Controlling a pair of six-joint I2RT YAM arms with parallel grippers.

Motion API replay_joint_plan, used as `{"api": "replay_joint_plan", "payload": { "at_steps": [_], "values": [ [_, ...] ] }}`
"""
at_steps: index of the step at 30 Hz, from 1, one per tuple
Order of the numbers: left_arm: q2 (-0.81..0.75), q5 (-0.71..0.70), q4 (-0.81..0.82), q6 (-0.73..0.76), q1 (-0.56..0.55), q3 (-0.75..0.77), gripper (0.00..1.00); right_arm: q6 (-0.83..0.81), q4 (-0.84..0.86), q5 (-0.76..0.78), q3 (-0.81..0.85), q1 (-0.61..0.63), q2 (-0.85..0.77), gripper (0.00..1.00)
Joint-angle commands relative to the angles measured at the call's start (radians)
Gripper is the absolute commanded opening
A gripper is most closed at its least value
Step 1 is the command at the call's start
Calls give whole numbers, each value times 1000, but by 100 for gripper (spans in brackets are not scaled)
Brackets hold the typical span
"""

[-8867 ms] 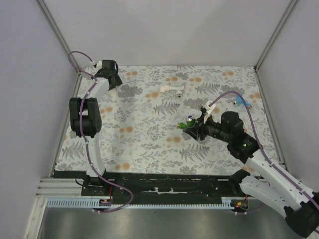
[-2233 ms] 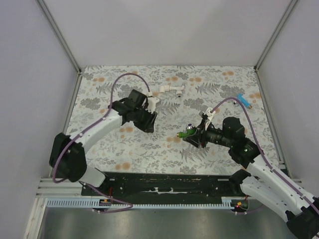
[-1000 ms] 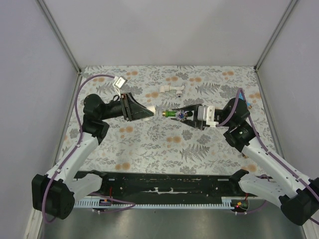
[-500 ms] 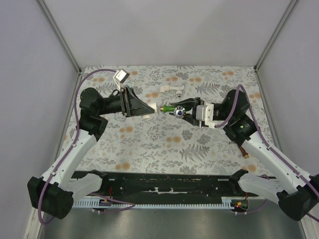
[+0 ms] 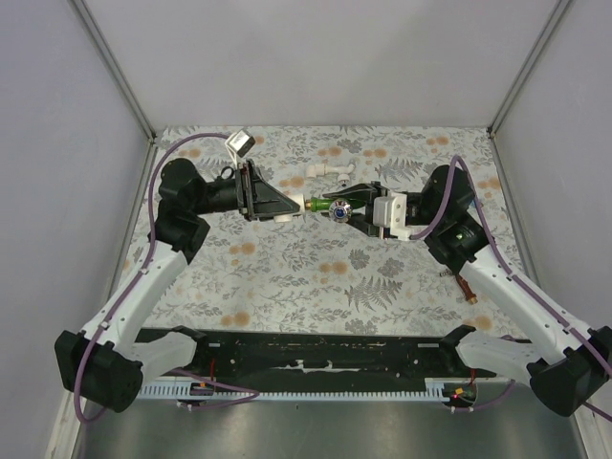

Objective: Install the water faucets

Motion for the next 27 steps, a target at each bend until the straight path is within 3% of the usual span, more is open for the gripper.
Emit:
{"api": "replay_joint_plan", "payload": {
  "at_steps": [1,16,27],
  "values": [
    [10,34,-28,-36,-2,62,2,-17,74,-15,38,1,-9,0],
    [46,62,-45,-30,11,123,2,-1,85,-14,5,-7,-67,0],
    [9,86,-52,-61,10,123,2,52,186,-22,-13,-7,-67,0]
  ]
}}
